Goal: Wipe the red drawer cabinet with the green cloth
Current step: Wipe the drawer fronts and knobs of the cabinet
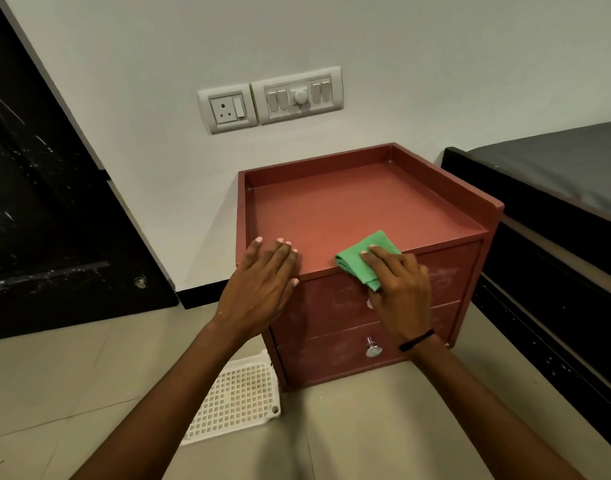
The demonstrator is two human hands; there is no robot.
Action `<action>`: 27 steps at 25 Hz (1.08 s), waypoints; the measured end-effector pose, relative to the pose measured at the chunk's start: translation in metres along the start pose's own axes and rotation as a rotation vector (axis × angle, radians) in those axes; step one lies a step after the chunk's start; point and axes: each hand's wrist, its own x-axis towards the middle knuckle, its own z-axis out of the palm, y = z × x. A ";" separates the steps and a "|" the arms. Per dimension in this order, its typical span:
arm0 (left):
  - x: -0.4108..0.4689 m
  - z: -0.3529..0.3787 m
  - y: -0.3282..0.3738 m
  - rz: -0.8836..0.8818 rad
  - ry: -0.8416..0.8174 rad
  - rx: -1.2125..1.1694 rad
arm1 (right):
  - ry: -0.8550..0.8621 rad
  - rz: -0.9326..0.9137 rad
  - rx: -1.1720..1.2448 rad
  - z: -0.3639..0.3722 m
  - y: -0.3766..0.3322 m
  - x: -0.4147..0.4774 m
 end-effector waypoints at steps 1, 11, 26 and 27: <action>-0.002 0.004 0.005 0.005 -0.001 -0.011 | 0.050 0.077 0.032 0.004 -0.001 -0.010; -0.019 0.023 0.018 -0.037 0.062 -0.252 | 0.139 0.305 0.459 0.086 -0.116 -0.078; -0.021 0.027 0.030 -0.143 0.133 -0.377 | 0.088 -0.538 0.031 0.109 -0.045 -0.070; -0.021 0.027 0.029 -0.139 0.131 -0.379 | 0.125 -0.483 -0.006 0.105 -0.038 -0.071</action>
